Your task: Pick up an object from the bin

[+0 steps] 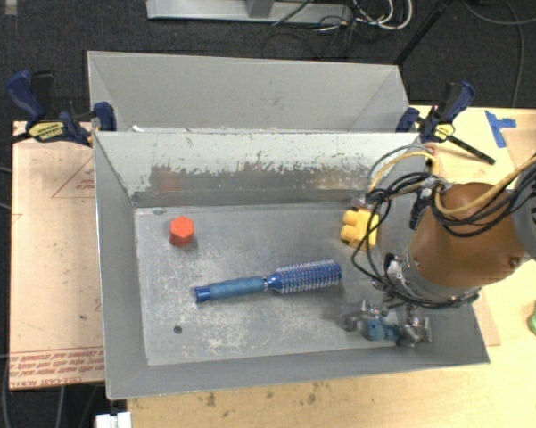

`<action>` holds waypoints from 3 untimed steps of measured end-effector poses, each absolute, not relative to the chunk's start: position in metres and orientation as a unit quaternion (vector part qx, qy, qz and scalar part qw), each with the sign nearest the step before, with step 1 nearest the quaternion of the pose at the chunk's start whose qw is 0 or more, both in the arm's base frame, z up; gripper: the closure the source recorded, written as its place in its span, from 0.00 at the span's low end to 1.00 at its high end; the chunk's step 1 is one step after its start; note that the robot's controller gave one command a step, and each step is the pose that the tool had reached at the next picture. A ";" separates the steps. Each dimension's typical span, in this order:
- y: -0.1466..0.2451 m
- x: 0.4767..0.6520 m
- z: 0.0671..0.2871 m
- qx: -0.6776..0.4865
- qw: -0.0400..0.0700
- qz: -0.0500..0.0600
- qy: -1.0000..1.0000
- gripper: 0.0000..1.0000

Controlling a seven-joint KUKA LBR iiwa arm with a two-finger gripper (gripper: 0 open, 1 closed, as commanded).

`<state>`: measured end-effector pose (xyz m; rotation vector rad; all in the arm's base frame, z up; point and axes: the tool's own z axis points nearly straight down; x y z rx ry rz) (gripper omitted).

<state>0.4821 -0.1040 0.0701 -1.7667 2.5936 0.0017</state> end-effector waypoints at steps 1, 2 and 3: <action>-0.136 0.507 0.124 -0.734 0.004 0.001 0.680 0.00; -0.051 0.519 0.076 -0.778 0.002 0.004 0.629 0.00; -0.102 0.499 0.111 -0.885 0.000 0.000 0.466 0.00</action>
Offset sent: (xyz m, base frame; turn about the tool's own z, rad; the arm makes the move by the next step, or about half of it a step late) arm 0.0235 -0.0365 0.0531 -0.4558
